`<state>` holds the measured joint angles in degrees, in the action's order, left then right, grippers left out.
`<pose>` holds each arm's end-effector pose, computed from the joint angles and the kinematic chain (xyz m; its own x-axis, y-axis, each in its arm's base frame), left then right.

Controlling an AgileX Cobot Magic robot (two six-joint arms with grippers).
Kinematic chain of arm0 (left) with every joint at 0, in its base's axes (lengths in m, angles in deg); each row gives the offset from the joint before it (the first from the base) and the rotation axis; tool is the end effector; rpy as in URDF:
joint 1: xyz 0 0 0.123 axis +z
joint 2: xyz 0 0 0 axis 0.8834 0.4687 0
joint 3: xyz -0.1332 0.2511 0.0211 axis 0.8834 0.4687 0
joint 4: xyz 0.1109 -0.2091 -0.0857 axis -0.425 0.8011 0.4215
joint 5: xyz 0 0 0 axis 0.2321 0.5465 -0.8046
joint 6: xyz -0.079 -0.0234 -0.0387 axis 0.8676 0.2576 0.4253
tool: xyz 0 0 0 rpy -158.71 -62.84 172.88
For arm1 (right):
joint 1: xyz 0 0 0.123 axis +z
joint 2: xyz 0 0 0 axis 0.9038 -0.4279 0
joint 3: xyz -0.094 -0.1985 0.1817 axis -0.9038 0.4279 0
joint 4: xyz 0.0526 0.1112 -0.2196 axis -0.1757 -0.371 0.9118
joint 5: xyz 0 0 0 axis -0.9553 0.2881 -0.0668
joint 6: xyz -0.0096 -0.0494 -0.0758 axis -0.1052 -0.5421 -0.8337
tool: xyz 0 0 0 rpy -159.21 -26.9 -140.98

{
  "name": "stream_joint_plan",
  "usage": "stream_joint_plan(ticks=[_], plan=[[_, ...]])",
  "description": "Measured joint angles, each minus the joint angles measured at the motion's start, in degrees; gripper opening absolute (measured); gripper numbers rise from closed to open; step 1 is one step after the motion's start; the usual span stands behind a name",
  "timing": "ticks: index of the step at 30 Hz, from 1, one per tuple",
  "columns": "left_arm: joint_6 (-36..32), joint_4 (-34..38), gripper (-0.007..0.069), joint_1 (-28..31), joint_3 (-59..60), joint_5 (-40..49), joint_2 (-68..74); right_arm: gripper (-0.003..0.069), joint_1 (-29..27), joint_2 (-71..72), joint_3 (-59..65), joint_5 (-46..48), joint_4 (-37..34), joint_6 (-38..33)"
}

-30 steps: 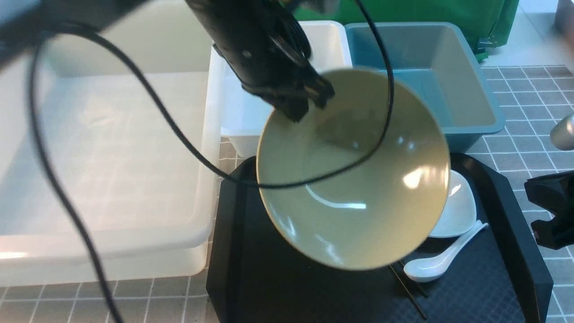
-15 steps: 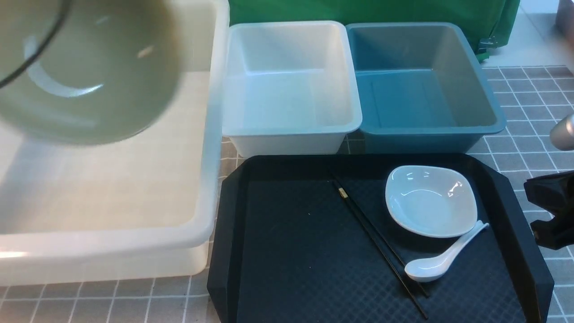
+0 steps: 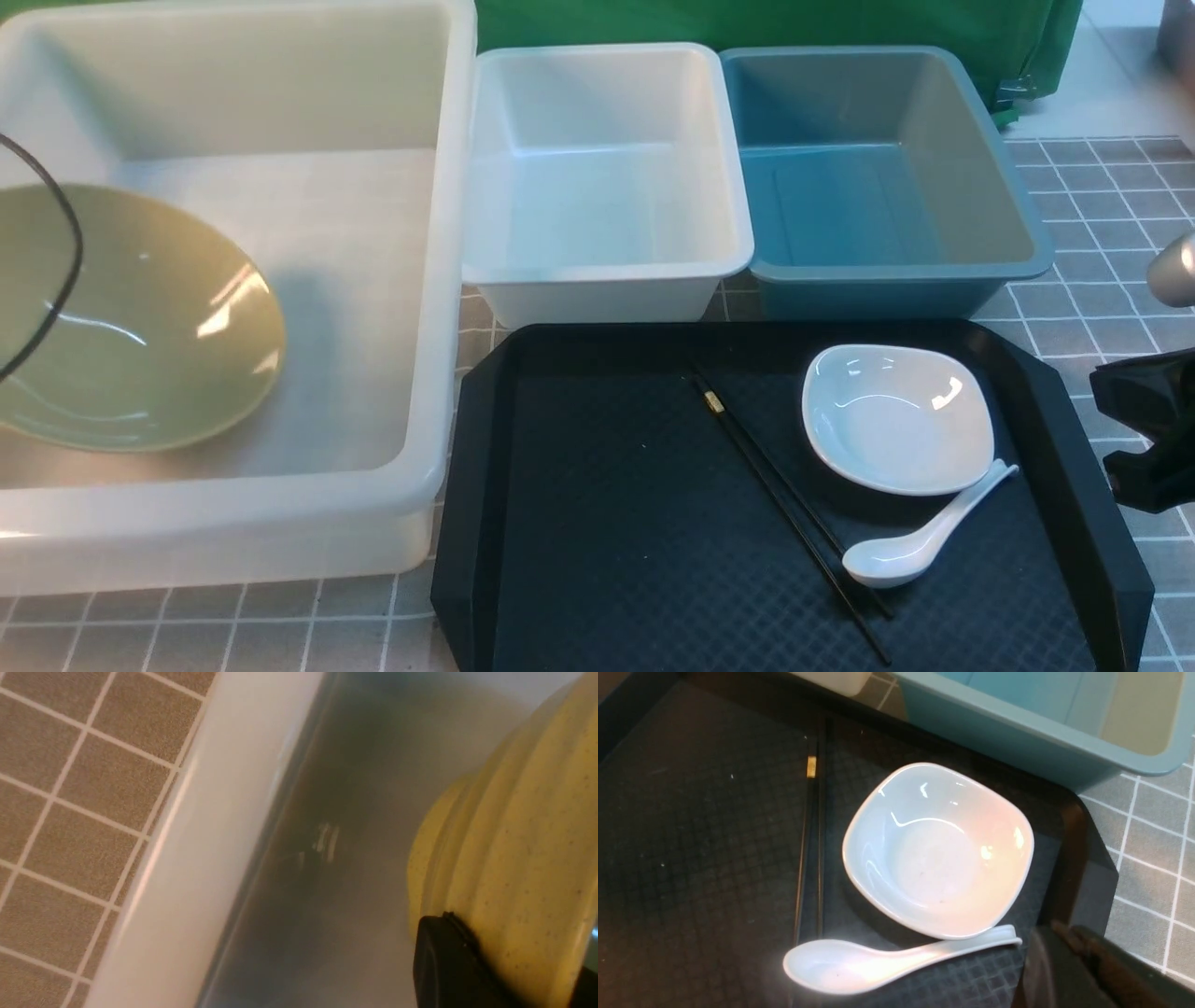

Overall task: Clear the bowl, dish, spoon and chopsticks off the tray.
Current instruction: Use the left arm to put the noodle bowl into the large storage box on the left, then use the right arm to grab the plate

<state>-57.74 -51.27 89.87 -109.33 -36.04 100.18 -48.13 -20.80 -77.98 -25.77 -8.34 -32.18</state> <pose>0.3176 0.1515 0.2685 -0.8119 -0.4536 -0.3675 -0.4283 0.8906 -0.1531 0.1728 0.0505 0.2965 -0.5905 -0.2667 -0.7617 -0.3308 0.9409 -0.0730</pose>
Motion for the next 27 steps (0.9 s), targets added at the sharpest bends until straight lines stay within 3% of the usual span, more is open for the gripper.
stream_joint_plan(ticks=[5,9,13,16,21,27], plan=[[0.06,-1.39,0.0077,0.0,0.0,-0.1,2.26,0.0046,0.0,0.0,0.0,0.0,0.0,0.0],[0.06,-3.29,0.019,0.0,-0.4,0.09,2.31,0.0046,0.0,0.0,0.0,0.0,0.0,0.0],[0.06,-3.89,0.0356,0.0,-2.03,2.72,0.38,0.0046,0.0,0.0,0.0,0.0,0.0,0.0],[0.11,-3.83,0.0408,0.0,-3.75,4.36,-1.97,0.0046,0.0,0.0,0.0,0.0,0.0,0.0],[0.4,-0.99,0.0428,0.0,-5.7,5.34,-6.99,0.0046,0.0,0.0,0.0,-0.12,0.0,0.25],[-3.11,4.63,0.0287,0.0,-2.08,4.65,-6.27,0.0046,0.0,0.0,0.14,-0.4,0.0,0.99]])
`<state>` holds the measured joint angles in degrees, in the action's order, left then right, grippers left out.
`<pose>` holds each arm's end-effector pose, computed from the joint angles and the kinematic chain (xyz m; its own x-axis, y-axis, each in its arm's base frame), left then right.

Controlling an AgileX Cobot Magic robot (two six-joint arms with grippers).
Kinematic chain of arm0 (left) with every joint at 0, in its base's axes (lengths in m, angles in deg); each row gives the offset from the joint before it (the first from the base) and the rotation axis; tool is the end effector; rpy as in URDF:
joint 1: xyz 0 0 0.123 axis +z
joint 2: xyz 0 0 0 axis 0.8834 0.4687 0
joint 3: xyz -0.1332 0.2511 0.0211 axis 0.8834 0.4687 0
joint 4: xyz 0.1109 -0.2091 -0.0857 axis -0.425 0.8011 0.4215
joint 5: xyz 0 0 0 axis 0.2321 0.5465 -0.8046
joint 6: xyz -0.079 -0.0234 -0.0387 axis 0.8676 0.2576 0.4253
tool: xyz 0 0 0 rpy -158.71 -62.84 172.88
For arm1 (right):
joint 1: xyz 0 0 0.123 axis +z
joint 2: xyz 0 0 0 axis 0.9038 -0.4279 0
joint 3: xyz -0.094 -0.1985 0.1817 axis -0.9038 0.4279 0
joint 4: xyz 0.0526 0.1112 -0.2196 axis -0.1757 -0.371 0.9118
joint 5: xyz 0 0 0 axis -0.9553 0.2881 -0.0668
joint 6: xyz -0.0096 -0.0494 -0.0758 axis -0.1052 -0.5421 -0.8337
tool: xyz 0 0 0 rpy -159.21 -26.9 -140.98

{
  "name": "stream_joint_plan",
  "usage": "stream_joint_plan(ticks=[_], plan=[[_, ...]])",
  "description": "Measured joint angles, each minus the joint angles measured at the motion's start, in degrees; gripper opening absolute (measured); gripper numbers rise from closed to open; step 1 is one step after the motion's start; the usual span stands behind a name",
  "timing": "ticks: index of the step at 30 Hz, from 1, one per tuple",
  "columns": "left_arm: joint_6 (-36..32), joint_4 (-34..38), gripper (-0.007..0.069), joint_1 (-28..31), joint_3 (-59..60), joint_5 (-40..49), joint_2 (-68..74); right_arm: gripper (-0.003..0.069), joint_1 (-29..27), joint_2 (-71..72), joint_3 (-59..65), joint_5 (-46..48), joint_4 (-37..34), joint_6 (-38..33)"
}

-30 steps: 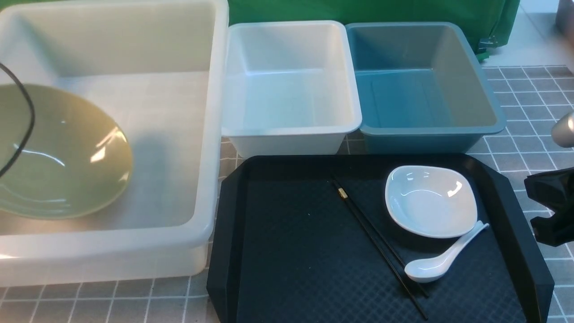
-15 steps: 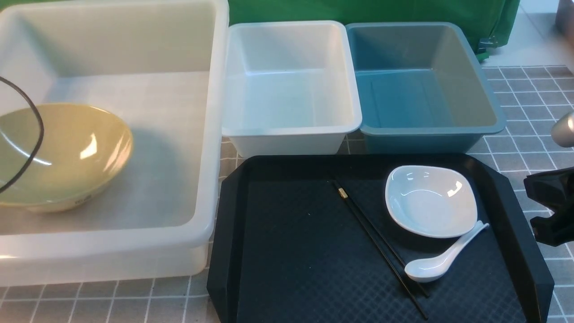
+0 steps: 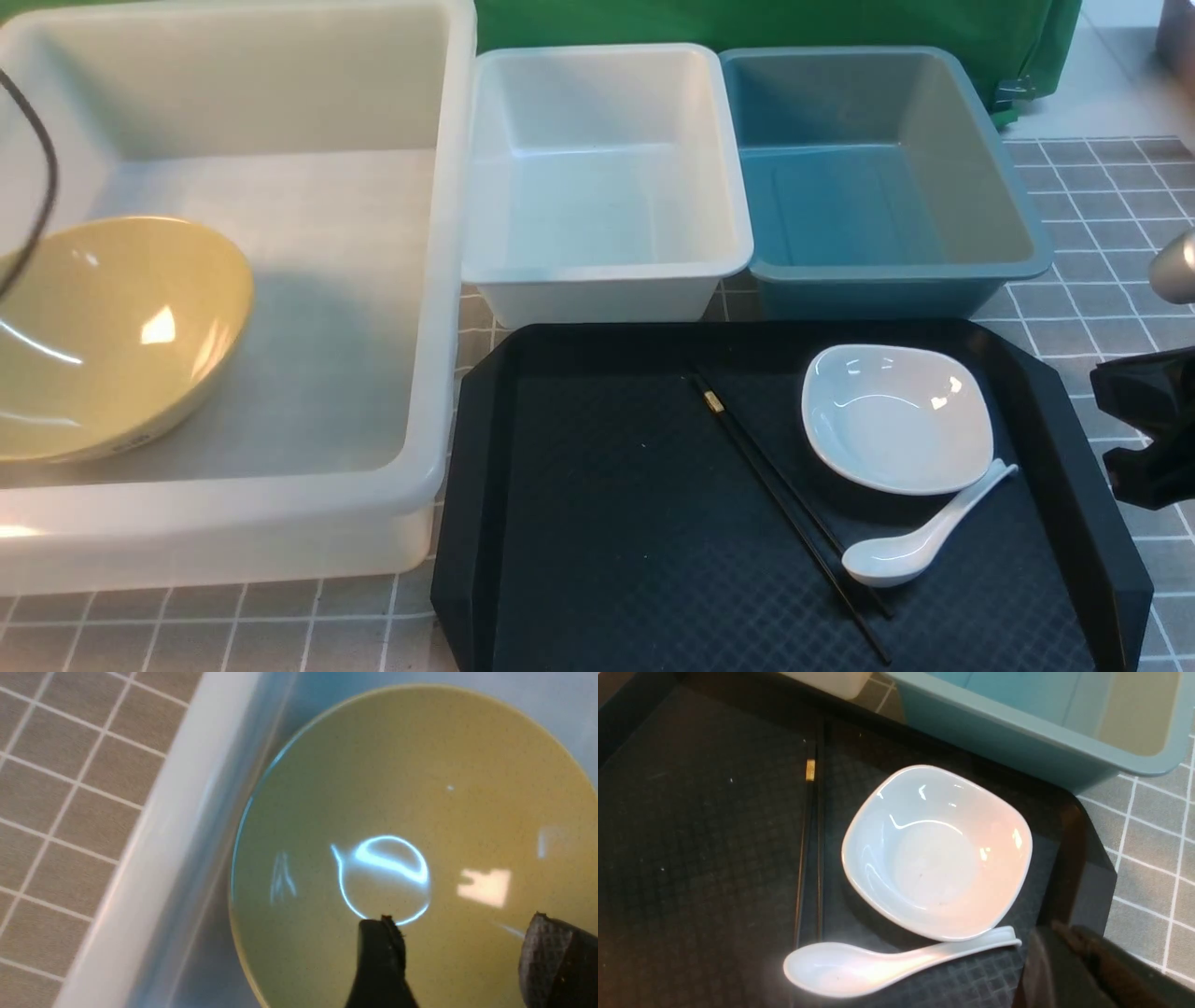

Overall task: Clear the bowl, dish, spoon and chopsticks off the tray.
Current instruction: Use the right arm to grab the plate

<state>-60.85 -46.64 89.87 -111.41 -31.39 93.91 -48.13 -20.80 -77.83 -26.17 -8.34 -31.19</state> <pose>0.3023 0.1357 0.3149 -0.7952 -0.4198 -0.4375 -0.3647 0.9076 -0.2080 0.1730 0.0505 0.2962 -0.5929 -0.2495 -0.7656 -0.3204 0.9454 -0.0600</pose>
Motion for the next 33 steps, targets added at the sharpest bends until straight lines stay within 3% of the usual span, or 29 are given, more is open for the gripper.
stream_joint_plan(ticks=[2,6,9,15,20,26,29,33], plan=[[-0.29,1.22,0.0179,-0.14,3.16,-2.02,2.63,0.0046,0.0,0.0,0.65,-0.45,0.0,0.38],[-0.26,-1.22,0.009,-1.73,6.22,-7.14,5.4,0.0046,0.0,0.0,1.39,-0.63,0.0,0.49],[1.4,-5.54,0.0073,-3.0,7.22,-9.2,6.46,0.0046,0.0,0.0,1.63,-0.82,0.0,0.49],[12.65,-20.9,0.0073,-5.51,7.47,-8.93,7.59,0.0046,0.0,0.0,1.63,-0.85,0.0,0.49],[17.12,-24.59,0.0073,-5.63,7.47,-8.18,7.53,0.0046,0.0,0.0,1.63,-0.85,0.0,0.49],[18.22,-22.28,0.0073,-6.85,7.53,-7.39,2.16,0.0046,0.0,-1.0,1.58,-0.83,0.0,1.35],[15.6,-18.4,0.0075,-9.42,7.7,-8.93,-4.24,0.005,0.0,-3.66,0.46,1.34,-0.09,2.64],[9.15,-11.01,0.0075,-16.42,7.8,-14.73,-19.12,0.0113,0.0,-12.99,-6.64,6.54,-1.02,3.16]])
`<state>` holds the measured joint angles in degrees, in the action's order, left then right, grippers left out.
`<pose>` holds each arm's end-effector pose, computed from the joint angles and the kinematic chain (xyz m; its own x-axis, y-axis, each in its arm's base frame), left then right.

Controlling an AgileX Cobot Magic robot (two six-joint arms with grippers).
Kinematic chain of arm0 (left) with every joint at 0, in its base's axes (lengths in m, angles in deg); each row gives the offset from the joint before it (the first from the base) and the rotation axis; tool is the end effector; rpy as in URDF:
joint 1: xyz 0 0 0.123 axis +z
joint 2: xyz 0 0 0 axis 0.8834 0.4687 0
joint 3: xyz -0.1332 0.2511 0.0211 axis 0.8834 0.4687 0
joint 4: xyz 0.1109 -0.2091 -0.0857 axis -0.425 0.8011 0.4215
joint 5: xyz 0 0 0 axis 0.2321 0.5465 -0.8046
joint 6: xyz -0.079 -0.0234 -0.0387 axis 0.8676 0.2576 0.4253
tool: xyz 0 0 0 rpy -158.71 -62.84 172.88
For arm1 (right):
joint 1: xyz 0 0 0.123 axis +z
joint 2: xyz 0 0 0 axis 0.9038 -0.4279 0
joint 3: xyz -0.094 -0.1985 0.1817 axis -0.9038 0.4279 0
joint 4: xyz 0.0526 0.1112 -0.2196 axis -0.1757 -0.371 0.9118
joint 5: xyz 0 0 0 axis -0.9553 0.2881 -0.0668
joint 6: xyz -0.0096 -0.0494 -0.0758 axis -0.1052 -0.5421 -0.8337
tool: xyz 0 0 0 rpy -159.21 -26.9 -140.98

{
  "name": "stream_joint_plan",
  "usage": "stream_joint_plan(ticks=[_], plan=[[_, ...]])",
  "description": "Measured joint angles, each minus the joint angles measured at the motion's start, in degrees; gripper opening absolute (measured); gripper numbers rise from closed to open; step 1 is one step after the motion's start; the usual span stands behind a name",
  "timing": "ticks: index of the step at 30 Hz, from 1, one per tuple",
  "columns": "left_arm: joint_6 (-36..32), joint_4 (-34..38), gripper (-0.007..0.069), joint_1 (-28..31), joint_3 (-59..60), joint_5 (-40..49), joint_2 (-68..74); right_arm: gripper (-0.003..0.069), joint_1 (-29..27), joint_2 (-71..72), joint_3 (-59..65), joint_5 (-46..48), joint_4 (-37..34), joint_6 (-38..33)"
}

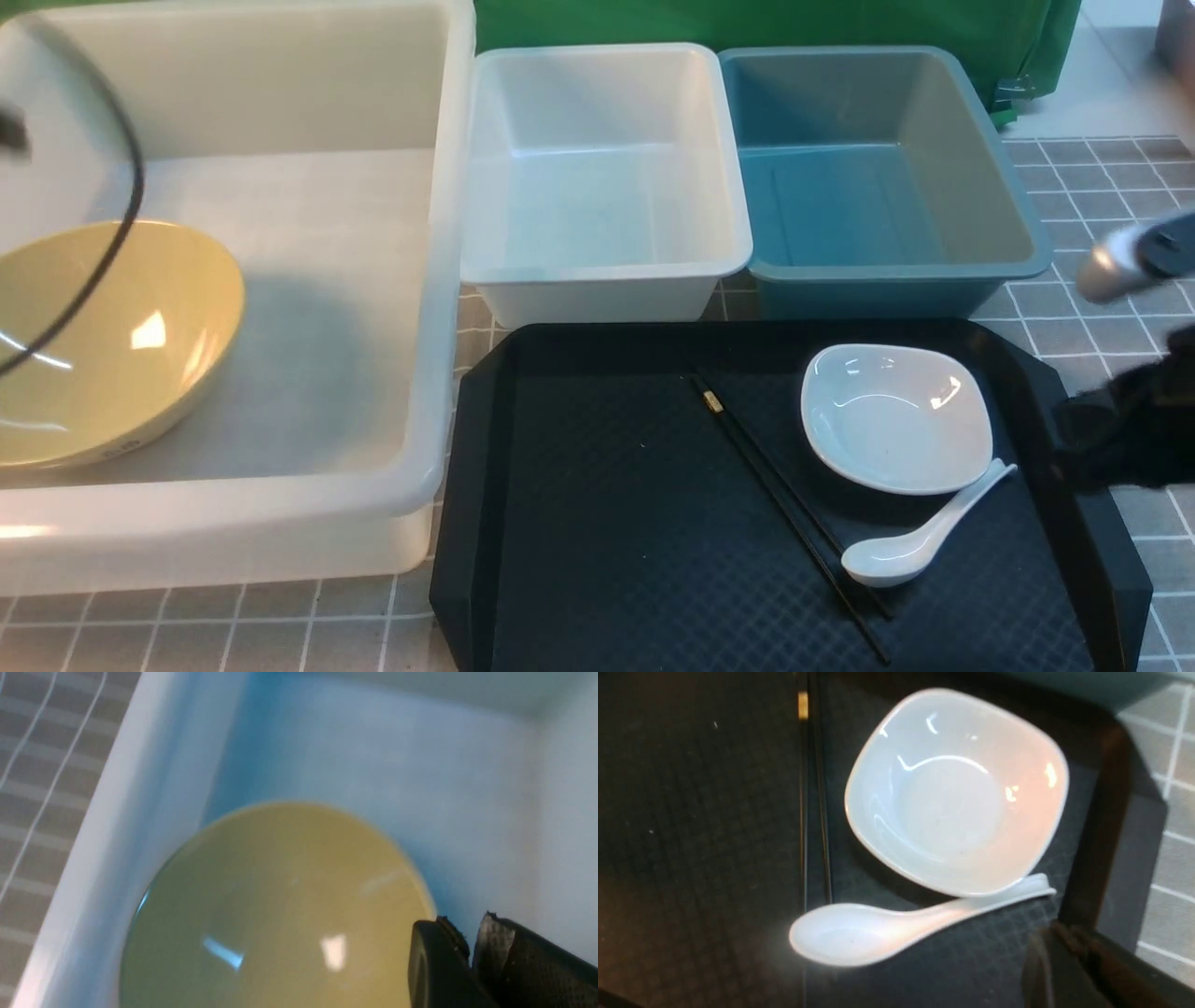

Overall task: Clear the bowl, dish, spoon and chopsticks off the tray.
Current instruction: Use the right arm to grab the plate

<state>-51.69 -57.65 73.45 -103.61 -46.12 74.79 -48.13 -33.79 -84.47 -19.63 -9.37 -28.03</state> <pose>0.2610 0.0472 0.3847 -0.6033 -0.1943 -0.7735 -0.1967 0.9762 -0.0918 0.2122 0.0631 0.2797 -0.7628 -0.2265 -0.6057 -0.2846 0.9586 0.0001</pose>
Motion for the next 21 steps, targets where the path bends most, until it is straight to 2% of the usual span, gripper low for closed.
stream_joint_plan(ticks=[4,5,7,9,14,17,21], plan=[[-3.0,2.21,0.0071,-5.86,3.8,-7.55,-14.81,0.0223,-1.63,-9.86,-8.93,1.64,0.0,0.0],[-3.0,2.26,0.0071,-6.12,3.8,-8.01,-14.81,0.0235,-1.81,-10.95,-9.32,1.64,0.0,0.0],[-3.37,2.4,0.0028,-8.84,10.22,-13.57,-26.21,0.0295,-4.6,-18.05,-13.57,1.09,0.0,0.0],[-3.72,2.29,0.0002,-9.46,15.48,-15.43,-33.7,0.0319,-6.35,-21.72,-15.29,0.43,0.0,0.0],[-4.29,-0.68,-0.0013,-9.74,29.89,-15.96,-49.13,0.0335,-9.3,-32.12,-18.54,-1.29,-2.92,0.46],[-4.34,-4.14,-0.0014,-9.74,41.62,-12.33,-59.09,0.0335,-9.55,-37.53,-20.06,-1.59,-5.27,0.0],[-4.35,-4.88,-0.0014,-9.74,47.82,-9.07,-63.87,0.0335,-9.21,-40.81,-20.9,-1.74,-6.64,0.0]])
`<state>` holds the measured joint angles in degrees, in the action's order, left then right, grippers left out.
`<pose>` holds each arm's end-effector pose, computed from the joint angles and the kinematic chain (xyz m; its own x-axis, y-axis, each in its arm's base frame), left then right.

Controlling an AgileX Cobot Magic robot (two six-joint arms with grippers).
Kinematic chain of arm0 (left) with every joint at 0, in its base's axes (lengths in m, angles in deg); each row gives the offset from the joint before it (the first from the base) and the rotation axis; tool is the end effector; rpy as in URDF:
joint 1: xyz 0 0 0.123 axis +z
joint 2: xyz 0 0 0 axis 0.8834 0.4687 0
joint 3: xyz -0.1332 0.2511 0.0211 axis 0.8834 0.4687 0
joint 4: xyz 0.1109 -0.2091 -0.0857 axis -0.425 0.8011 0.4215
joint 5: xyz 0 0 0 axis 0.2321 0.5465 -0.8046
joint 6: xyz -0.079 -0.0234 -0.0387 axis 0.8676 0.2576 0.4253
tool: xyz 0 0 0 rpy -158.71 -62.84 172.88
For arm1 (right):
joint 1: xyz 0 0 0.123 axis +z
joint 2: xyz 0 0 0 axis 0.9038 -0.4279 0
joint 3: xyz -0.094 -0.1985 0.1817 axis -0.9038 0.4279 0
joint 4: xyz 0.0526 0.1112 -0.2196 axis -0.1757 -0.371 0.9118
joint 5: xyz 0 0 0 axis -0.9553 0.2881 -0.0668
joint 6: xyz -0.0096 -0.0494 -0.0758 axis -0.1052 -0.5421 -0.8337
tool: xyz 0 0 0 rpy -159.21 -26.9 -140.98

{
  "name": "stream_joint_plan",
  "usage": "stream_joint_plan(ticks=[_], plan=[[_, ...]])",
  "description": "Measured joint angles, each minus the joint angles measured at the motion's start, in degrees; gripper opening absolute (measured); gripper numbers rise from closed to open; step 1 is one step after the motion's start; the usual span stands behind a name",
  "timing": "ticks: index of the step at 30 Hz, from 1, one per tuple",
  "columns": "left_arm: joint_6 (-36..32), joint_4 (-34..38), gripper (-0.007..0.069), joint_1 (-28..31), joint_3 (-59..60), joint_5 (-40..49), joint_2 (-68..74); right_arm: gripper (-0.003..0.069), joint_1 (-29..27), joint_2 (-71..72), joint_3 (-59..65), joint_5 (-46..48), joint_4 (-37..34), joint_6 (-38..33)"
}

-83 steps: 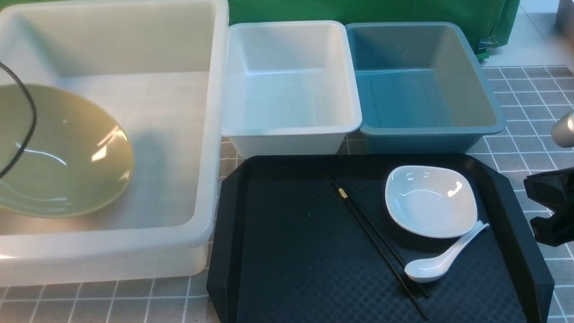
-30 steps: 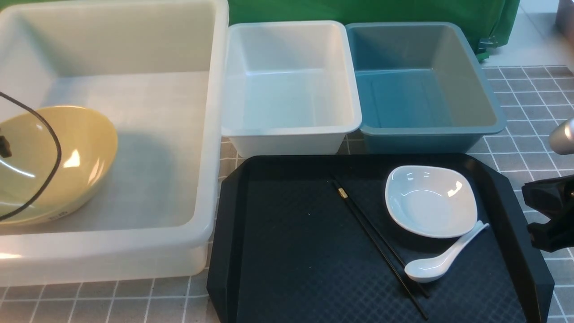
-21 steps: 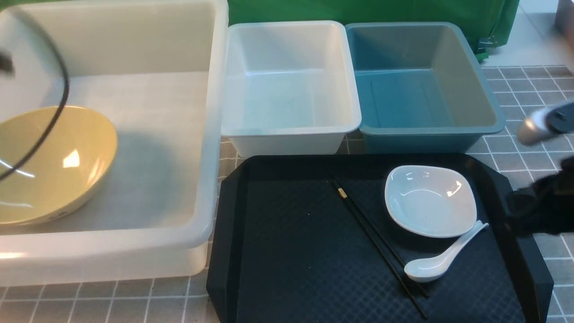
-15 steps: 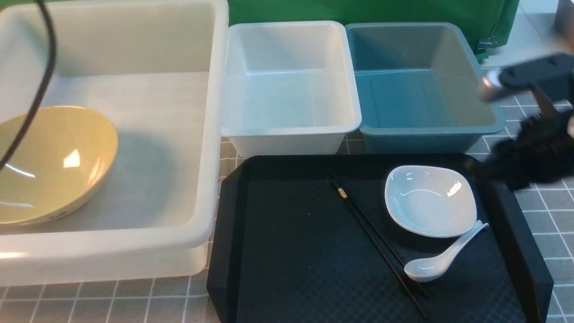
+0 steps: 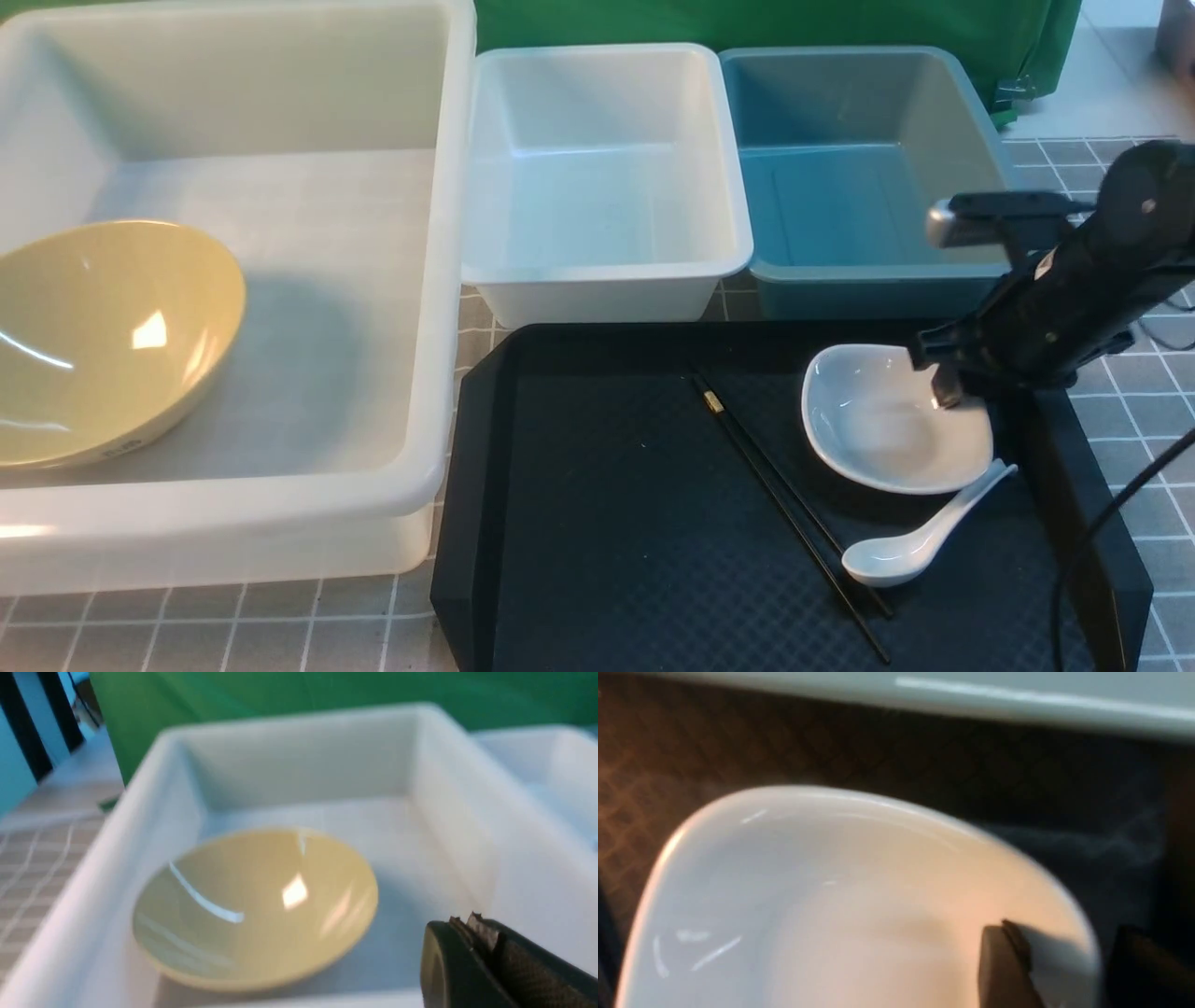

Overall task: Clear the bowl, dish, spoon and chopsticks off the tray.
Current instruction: Use the right arm to grab the plate, then use the right arm to put the plate into the large storage box on the left

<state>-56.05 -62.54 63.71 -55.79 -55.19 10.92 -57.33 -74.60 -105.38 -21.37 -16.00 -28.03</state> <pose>0.0414 0.0012 0.2819 -0.2415 0.0603 -0.9685 -0.0129 0.9978 0.0653 0.3610 0.0528 0.1716 -0.9460 -0.0275 -0.3230 -0.0612 0.9936 0.0947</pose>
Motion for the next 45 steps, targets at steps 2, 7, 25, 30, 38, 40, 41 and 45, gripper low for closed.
stream_joint_plan(ticks=[2,7,25,30,38,40,41,45], plan=[[-0.23,0.0,-0.0014,0.0,2.31,0.09,-1.22,0.0325,0.11,-0.69,-0.05,-0.13,-0.72,0.0],[-0.45,0.0,-0.0014,0.0,3.15,-2.56,-1.4,0.0239,0.11,-0.8,-0.65,0.1,-1.4,-2.2],[-1.29,-0.89,-0.0014,0.0,3.15,-7.19,-1.4,0.0071,7.23,20.24,-12.01,6.71,-5.09,-9.09],[-1.34,-0.94,-0.0014,0.0,3.15,-8.13,-1.4,0.0071,22.65,14.62,-27.46,2.99,-5.9,-9.51],[-1.34,-0.94,-0.0014,0.0,3.98,-8.66,-1.46,0.0071,36.29,-10.74,-53.78,1.75,-6.12,-11.73],[-1.34,-0.94,-0.0014,0.0,4.28,-8.7,-1.64,0.0071,37.32,-17.89,-61.77,4.68,-3.6,-10.25],[-1.34,-0.94,-0.0014,0.0,4.35,-8.7,-1.81,0.0071,37.64,-21.19,-65.72,6.94,-1.36,-8.94],[-1.36,-0.94,-0.0014,0.0,4.35,-8.8,-2.27,0.0072,38.38,-31.07,-77.97,16.81,7.26,-3.54]])
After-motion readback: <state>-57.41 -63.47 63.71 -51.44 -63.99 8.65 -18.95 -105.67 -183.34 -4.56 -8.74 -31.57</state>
